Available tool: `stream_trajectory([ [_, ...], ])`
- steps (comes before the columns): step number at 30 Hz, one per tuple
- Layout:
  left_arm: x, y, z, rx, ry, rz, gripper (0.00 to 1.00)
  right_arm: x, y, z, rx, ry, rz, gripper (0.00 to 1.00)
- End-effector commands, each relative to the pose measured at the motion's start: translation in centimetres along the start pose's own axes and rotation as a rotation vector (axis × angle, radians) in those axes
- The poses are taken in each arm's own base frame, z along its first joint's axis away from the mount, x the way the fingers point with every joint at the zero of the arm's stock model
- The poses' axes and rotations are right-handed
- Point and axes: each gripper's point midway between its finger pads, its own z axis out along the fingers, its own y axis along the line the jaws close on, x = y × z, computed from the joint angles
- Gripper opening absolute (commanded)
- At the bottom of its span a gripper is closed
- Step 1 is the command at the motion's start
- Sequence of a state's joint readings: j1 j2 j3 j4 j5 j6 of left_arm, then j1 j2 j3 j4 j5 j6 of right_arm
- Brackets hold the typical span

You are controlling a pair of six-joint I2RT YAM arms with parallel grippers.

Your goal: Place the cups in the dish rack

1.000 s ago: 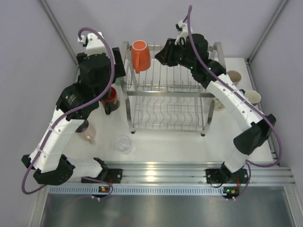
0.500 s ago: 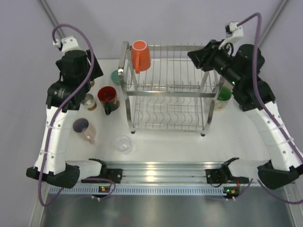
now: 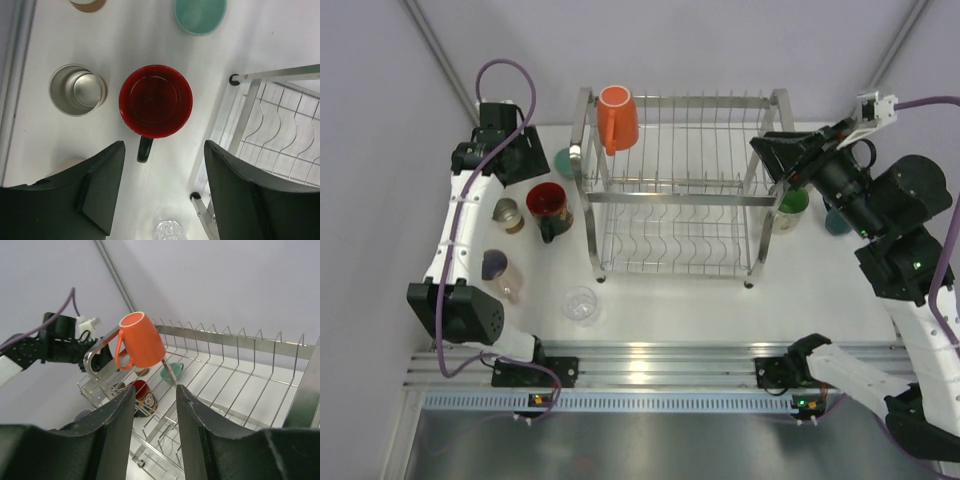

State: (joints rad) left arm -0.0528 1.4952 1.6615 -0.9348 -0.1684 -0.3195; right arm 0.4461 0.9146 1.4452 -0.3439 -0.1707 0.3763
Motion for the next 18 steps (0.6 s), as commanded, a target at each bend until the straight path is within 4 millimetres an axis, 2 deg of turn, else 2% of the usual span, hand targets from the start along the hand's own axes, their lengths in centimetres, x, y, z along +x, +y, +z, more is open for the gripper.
stream_trajectory([
  [1,-0.6,-1.9,1.0,0.133,0.008,0.015,0.70,-1.3,0.9,-1.2,-0.041,-0.044,-0.046,0.40],
  [3,0.0,-2.9,1.7,0.181,0.045,0.027,0.70,-1.5,1.1,-1.9,-0.045,-0.049,-0.056,0.41],
  [7,2.5,-3.0,5.2,0.177,0.139,0.036,0.70,-1.7,1.4,-2.9,-0.049,-0.067,-0.064,0.41],
  [11,5.3,-2.9,7.5,0.175,0.239,0.045,0.65,-1.8,1.4,-3.6,-0.047,-0.080,-0.073,0.41],
  [18,8.1,-2.4,10.0,0.150,0.310,0.048,0.63,-1.7,1.3,-3.8,-0.050,-0.089,-0.080,0.41],
])
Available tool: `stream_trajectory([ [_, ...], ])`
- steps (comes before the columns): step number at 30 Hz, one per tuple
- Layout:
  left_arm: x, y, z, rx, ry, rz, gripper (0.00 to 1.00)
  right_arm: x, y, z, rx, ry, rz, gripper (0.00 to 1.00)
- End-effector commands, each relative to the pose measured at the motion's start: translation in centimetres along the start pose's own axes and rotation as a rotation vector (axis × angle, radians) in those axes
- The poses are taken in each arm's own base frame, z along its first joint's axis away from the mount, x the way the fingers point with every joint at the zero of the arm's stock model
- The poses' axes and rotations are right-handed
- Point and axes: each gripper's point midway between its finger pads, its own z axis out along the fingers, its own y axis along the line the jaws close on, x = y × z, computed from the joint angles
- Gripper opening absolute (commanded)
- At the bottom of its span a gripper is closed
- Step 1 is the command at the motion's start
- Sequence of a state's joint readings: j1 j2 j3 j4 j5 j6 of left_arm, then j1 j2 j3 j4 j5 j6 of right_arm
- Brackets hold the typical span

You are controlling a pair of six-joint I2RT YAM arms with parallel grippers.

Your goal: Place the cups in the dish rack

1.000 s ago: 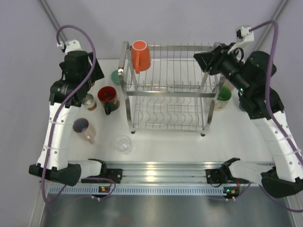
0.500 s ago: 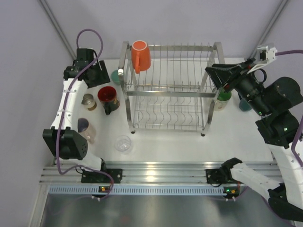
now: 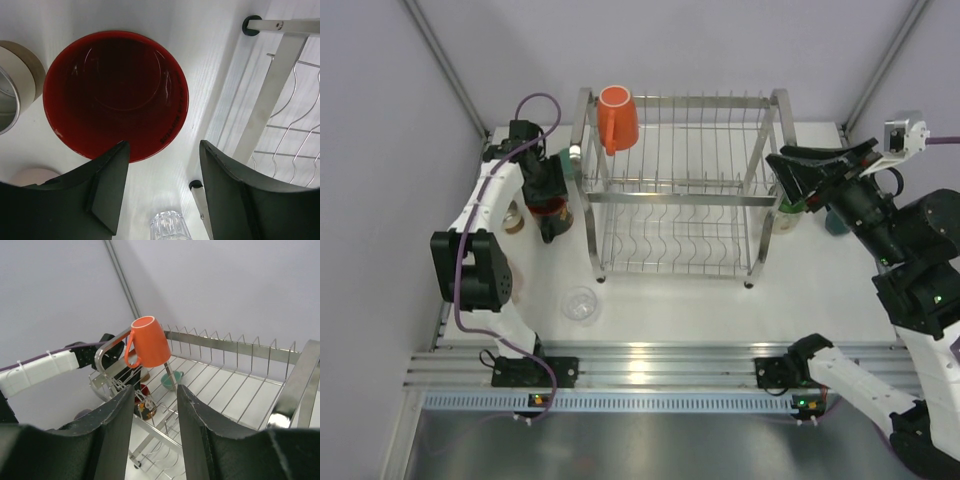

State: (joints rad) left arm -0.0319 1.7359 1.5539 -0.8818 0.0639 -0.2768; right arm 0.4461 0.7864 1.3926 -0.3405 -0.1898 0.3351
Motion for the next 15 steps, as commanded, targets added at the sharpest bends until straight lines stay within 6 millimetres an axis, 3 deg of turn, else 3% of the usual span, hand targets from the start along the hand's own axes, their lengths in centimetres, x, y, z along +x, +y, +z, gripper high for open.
stream_trajectory([
  [1,-0.8,-0.3,0.9,0.028,-0.034,0.014,0.63,-0.3,-0.1,0.1,-0.004,-0.023,-0.024,0.41],
  [15,0.5,0.3,5.4,0.004,0.041,-0.001,0.52,0.2,-0.5,0.5,0.005,-0.010,-0.027,0.41],
])
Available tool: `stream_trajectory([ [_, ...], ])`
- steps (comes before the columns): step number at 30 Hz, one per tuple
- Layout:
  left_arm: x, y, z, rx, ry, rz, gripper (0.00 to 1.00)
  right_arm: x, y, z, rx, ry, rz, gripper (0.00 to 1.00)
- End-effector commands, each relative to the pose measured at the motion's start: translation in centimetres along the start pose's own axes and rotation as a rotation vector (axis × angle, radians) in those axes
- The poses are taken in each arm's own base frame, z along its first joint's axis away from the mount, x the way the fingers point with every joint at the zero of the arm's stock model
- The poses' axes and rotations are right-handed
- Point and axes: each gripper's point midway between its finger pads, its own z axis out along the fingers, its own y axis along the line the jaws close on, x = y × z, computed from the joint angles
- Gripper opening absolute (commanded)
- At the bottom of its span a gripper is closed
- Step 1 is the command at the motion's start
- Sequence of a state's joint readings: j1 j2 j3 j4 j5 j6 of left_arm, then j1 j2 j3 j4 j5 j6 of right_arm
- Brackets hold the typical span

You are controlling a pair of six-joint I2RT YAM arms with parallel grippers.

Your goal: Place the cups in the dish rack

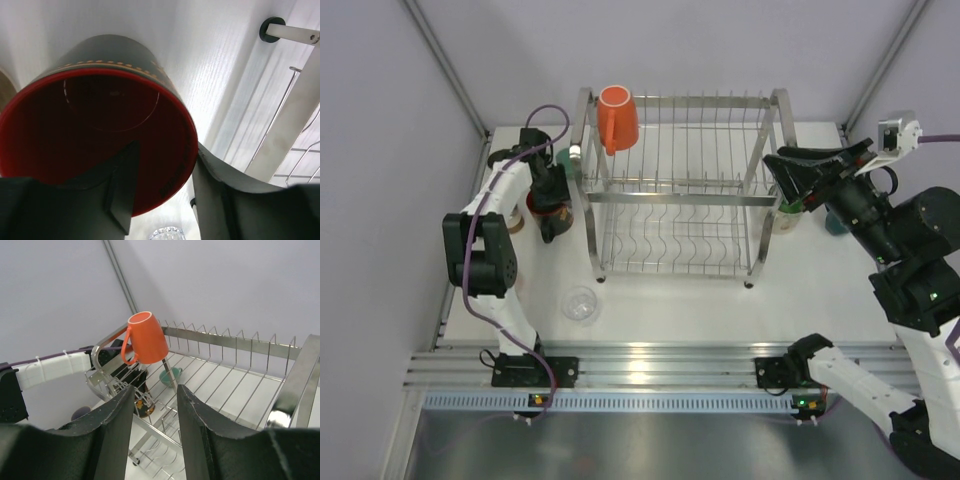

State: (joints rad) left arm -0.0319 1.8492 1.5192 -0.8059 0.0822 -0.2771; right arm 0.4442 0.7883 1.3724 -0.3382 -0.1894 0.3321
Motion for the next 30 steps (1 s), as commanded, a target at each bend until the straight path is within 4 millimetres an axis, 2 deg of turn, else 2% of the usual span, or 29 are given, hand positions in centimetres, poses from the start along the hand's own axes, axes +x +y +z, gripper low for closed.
stream_trajectory([
  [1,-1.0,0.3,0.6,-0.013,-0.035,-0.001,0.49,-0.5,-0.2,0.3,-0.002,-0.025,-0.026,0.41],
  [5,-0.8,0.3,0.9,-0.015,-0.026,-0.009,0.43,-0.4,-0.3,0.4,0.000,-0.024,-0.026,0.41],
  [9,-0.5,0.6,1.4,-0.030,-0.015,-0.018,0.32,-0.5,-0.2,0.3,-0.003,-0.027,-0.028,0.41],
  [14,-0.1,0.8,1.9,-0.036,0.001,-0.028,0.24,-0.6,-0.1,0.0,-0.003,-0.033,-0.028,0.41],
  [26,1.1,1.9,2.8,-0.082,0.026,-0.027,0.27,-0.9,0.0,-0.2,-0.001,-0.040,-0.029,0.41],
  [30,1.0,1.8,2.9,-0.082,0.021,-0.037,0.15,-0.9,0.0,-0.3,0.001,-0.041,-0.029,0.41],
])
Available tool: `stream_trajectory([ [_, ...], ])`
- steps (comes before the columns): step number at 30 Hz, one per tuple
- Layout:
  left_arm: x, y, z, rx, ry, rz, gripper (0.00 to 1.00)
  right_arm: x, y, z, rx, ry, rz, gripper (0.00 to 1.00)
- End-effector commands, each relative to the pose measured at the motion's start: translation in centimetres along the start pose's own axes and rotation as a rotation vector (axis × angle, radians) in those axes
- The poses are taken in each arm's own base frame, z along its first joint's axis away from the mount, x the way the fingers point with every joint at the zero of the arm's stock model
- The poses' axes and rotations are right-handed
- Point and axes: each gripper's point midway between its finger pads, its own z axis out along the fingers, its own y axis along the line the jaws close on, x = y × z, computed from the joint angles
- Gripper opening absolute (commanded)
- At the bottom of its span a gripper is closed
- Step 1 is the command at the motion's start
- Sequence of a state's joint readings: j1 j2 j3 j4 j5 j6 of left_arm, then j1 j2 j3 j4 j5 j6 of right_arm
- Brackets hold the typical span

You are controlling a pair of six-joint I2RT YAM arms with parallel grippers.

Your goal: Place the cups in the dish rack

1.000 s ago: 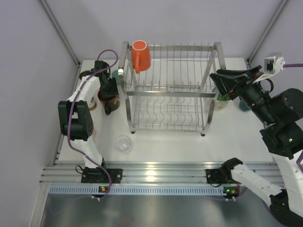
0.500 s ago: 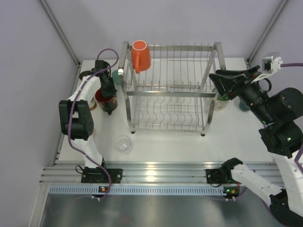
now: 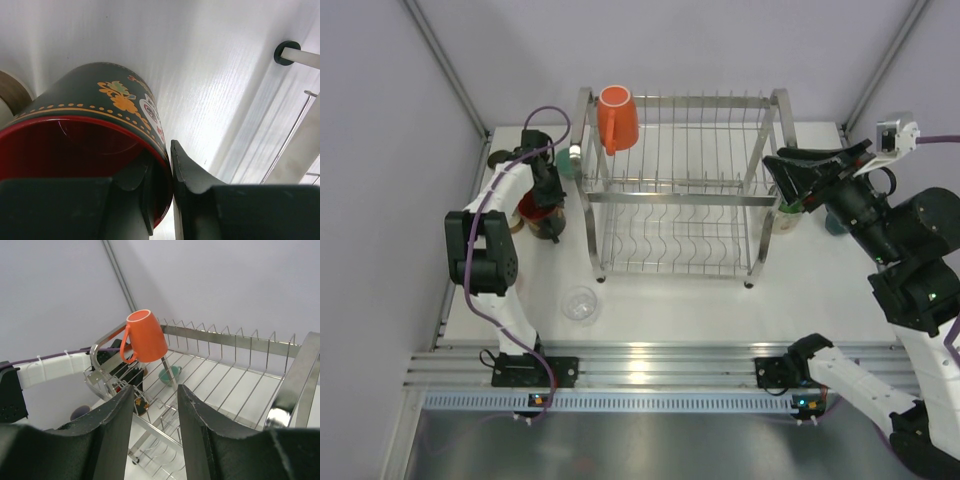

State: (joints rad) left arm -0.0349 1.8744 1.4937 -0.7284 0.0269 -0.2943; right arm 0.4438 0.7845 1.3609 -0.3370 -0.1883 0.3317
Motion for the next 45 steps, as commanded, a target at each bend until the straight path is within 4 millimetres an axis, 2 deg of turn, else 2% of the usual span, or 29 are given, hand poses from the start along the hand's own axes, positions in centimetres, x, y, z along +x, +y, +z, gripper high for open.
stream_trajectory([
  [1,1.7,1.0,1.1,-0.038,0.059,-0.024,0.08,-1.3,0.1,-0.4,-0.003,-0.048,-0.031,0.41],
  [4,1.1,0.8,0.7,-0.032,0.041,-0.025,0.00,-1.3,0.0,-0.4,0.002,-0.048,-0.032,0.41],
  [13,-1.7,1.2,-1.5,-0.074,-0.061,-0.058,0.00,-1.4,0.1,-0.4,0.001,-0.049,-0.033,0.41],
  [18,-1.0,1.6,-0.5,-0.096,-0.024,-0.065,0.00,-1.4,0.2,-0.6,-0.001,-0.050,-0.031,0.42],
  [22,0.0,2.6,0.1,-0.148,0.008,-0.069,0.26,-1.6,0.2,-0.8,0.001,-0.055,-0.037,0.42],
  [25,0.0,3.2,0.0,-0.184,-0.002,-0.074,0.33,-1.5,0.1,-0.6,0.001,-0.051,-0.036,0.42],
  [29,-0.3,3.1,-0.2,-0.171,-0.008,-0.085,0.38,-1.3,0.0,-0.3,0.001,-0.044,-0.035,0.42],
  [34,0.1,3.2,0.8,-0.165,0.018,-0.098,0.39,-1.4,0.1,-0.4,-0.001,-0.047,-0.037,0.42],
  [38,0.5,3.2,1.5,-0.167,0.038,-0.099,0.35,-1.5,0.0,-0.4,0.003,-0.050,-0.041,0.42],
  [42,0.4,3.4,1.7,-0.176,0.041,-0.092,0.00,-1.5,0.1,-0.4,-0.001,-0.052,-0.042,0.42],
  [45,0.0,3.1,1.2,-0.164,0.028,-0.094,0.00,-1.4,0.0,-0.4,0.002,-0.048,-0.042,0.42],
])
